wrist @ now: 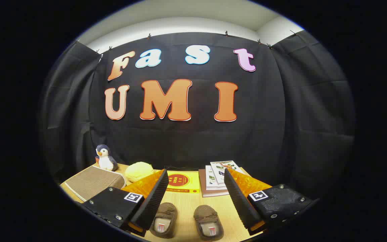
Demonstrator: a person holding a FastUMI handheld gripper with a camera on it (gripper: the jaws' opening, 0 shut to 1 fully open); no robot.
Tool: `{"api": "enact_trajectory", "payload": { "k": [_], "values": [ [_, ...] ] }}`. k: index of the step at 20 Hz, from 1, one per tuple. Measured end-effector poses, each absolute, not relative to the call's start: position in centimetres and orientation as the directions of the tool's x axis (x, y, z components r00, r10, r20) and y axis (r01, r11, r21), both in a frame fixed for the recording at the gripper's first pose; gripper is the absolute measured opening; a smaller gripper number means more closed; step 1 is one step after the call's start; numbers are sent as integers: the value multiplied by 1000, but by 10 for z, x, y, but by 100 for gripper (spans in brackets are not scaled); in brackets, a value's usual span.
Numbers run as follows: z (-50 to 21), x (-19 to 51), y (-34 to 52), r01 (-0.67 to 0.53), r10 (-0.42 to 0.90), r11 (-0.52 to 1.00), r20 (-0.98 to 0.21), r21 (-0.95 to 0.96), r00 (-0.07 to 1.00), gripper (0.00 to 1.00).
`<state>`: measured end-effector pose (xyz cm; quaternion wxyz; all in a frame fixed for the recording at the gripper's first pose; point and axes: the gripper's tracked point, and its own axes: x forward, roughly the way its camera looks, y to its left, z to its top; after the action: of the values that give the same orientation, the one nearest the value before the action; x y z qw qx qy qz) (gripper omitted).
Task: Open the storage box then place both shoes into the box .Put the left shoe in first, then the right shoe, with the right side of both shoes facing outward in a uniform manner.
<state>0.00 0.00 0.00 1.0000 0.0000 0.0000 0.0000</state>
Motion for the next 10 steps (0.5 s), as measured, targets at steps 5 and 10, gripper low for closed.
{"api": "enact_trajectory", "payload": {
  "k": [5, 10],
  "values": [
    [-6, 2, 12, -15, 15, 1000, -12, 2, 1000, 99],
    [-5, -2, 17, -21, 21, 1000, -6, -2, 1000, 99]
  ]
}}
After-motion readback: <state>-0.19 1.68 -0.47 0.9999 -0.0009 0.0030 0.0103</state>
